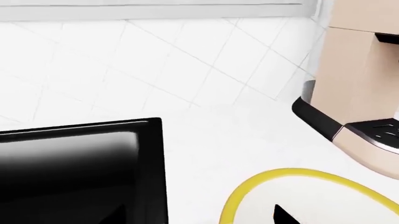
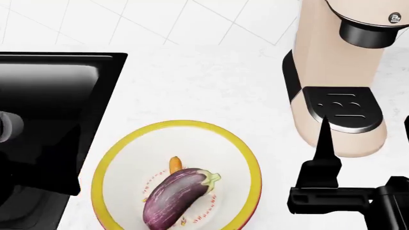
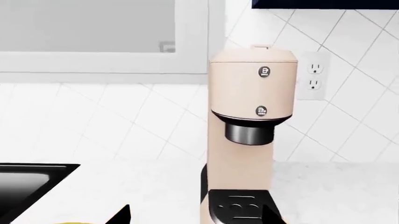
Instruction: There is a mixed pile of frozen fruits and vegetables on the counter. Locate all the frozen vegetables and place the items in a bowl on the counter. Take all the frozen fruits and defrost them in a running sink.
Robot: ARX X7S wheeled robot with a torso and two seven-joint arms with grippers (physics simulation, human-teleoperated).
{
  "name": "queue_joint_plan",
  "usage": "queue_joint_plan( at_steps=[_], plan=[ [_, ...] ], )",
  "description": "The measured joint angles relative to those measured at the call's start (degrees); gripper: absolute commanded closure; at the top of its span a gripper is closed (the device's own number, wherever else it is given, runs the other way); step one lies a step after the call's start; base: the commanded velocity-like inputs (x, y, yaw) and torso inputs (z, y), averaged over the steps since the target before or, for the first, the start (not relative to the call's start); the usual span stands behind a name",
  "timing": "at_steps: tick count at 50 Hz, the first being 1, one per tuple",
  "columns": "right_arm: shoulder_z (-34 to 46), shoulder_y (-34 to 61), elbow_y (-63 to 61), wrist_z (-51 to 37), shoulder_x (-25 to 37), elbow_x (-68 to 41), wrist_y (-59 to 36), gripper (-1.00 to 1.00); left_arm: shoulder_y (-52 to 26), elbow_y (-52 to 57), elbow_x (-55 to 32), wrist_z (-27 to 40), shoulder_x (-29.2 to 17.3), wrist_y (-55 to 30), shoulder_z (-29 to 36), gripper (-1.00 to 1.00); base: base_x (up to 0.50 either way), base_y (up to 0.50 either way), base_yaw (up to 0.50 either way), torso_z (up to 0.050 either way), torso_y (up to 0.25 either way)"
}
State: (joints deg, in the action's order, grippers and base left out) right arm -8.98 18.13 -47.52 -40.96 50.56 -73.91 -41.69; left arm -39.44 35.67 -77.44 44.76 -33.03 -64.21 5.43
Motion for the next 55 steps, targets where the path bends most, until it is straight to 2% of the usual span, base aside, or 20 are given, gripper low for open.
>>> queue_joint_plan(
  at_steps=[20,55],
  plan=[
    [1.07,0.72,-0.40,0.42,0.45,0.64,-0.20,-1.00,1.61,2.34,-1.69,1.84,-4.72,2.07,-5.72,-1.00,0.04,0.50,0.00,0.000,0.000],
    [1.04,1.06,-0.60,-0.66,0.87,-2.27,0.09,-1.00,6.29,4.14,-0.64,0.72,-7.07,3.97,-7.64,-1.00,0.00,0.50,0.00,0.000,0.000]
  ],
)
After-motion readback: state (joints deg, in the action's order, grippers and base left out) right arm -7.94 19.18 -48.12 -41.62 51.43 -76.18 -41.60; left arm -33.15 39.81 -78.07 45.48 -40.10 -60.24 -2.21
